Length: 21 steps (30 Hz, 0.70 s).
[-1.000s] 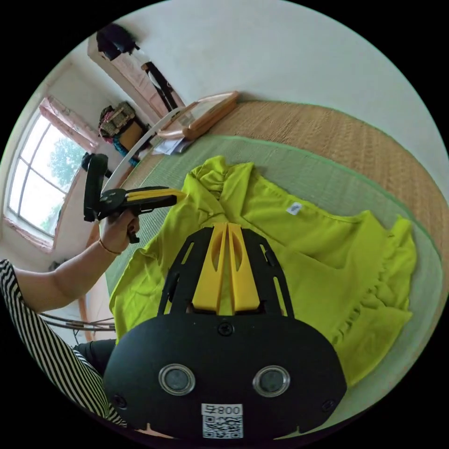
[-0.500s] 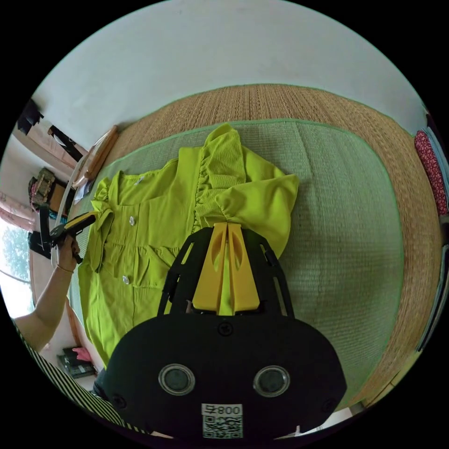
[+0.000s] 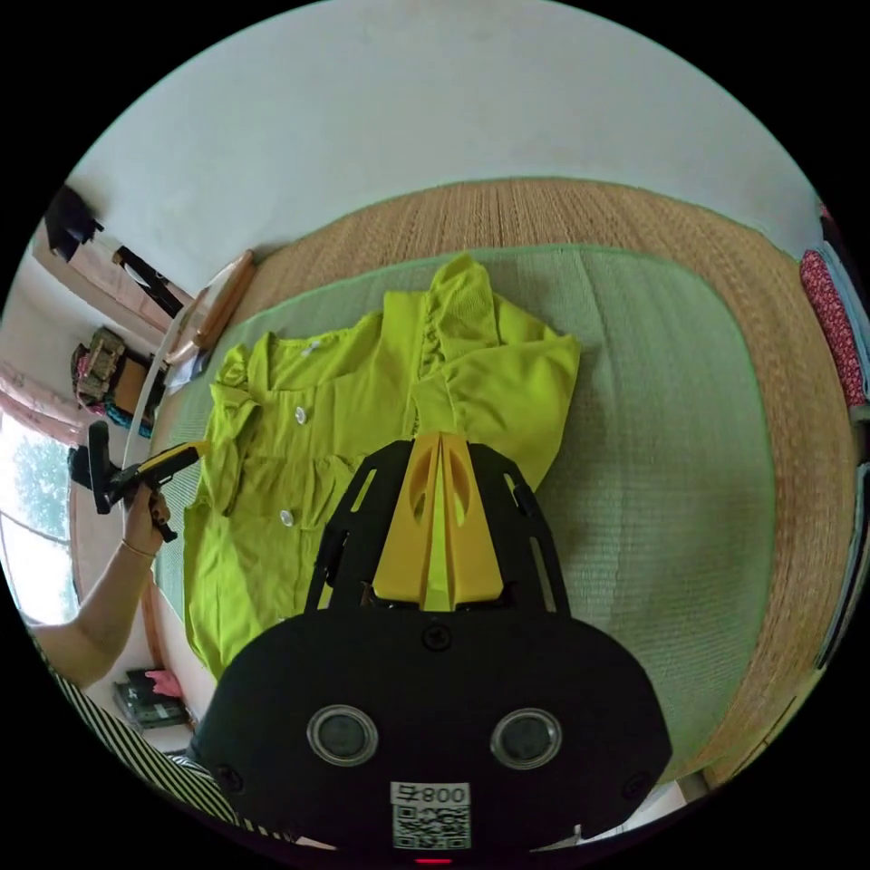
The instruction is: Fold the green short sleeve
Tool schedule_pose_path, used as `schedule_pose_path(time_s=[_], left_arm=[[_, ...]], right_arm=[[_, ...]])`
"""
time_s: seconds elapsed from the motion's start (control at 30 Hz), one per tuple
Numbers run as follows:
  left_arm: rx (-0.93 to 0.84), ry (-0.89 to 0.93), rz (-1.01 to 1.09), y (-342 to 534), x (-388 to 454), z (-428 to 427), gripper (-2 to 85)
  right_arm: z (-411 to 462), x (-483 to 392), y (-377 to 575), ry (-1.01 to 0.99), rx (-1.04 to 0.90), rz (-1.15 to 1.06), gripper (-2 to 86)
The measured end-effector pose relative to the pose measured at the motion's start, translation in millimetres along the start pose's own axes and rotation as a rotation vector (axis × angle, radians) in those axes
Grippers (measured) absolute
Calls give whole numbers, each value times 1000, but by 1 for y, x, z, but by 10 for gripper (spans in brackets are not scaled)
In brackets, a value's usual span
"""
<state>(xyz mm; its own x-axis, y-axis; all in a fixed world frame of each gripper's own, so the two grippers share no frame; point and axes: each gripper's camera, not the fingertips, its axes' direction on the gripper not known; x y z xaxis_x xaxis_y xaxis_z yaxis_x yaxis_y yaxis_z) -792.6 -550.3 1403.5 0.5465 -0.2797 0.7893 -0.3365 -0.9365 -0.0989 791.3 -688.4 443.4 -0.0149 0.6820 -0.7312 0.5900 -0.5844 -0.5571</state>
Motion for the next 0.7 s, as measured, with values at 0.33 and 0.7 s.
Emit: schedule_pose_path(time_s=[0.33, 0.7], left_arm=[[-154, 75, -65, 26, -13, 19, 2], [-151, 227, -154, 109, -40, -27, 4]], right_arm=[[50, 23, 57, -55, -197, 46, 1], [10, 70, 142, -163, -179, 50, 1]])
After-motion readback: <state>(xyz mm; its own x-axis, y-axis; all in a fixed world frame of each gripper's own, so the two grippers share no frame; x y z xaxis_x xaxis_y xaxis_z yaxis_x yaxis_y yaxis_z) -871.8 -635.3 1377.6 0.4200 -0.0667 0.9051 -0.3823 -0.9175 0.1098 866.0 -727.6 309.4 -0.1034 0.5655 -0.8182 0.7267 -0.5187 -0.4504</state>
